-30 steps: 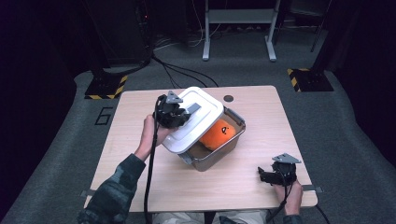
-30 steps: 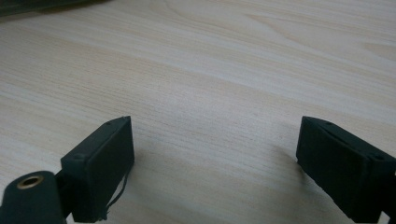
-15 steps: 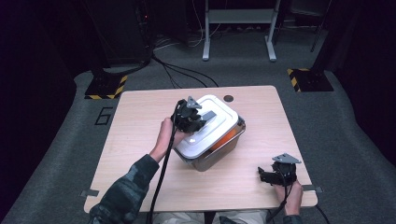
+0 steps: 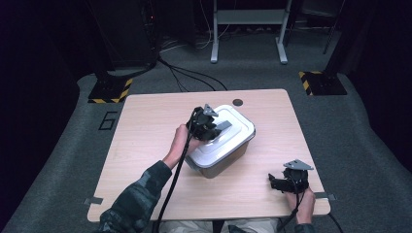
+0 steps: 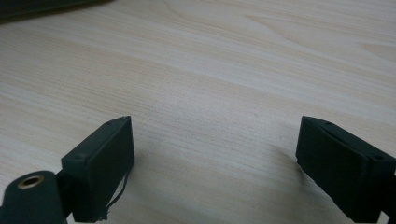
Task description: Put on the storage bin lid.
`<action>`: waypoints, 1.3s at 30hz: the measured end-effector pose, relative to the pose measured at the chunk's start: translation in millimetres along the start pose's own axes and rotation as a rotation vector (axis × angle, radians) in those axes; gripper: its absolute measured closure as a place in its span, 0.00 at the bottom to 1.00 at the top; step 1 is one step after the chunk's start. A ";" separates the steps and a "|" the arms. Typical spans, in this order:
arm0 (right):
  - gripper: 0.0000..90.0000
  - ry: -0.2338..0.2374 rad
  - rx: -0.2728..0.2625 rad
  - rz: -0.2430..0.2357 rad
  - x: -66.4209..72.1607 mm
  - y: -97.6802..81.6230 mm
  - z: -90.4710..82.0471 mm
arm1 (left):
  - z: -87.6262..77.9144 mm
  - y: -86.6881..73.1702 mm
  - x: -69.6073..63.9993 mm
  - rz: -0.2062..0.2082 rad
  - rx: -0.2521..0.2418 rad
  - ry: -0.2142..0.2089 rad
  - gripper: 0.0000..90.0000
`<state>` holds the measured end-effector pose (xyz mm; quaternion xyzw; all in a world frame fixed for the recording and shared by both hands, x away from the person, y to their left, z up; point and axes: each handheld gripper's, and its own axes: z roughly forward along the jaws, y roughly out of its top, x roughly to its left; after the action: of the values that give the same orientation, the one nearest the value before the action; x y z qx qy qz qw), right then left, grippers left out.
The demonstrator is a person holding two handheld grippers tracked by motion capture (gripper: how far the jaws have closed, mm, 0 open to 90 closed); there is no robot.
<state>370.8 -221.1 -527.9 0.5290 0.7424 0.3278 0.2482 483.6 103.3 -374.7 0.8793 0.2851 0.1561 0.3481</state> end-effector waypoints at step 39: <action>0.12 -0.001 0.005 -0.001 0.3 0.3 0.5 | -71.1 -74.0 52.4 -0.158 -0.113 0.159 0.12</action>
<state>371.3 -220.6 -528.0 0.5293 0.7435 0.3254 0.2474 462.2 216.5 -372.2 0.8179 0.3709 0.2135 0.3846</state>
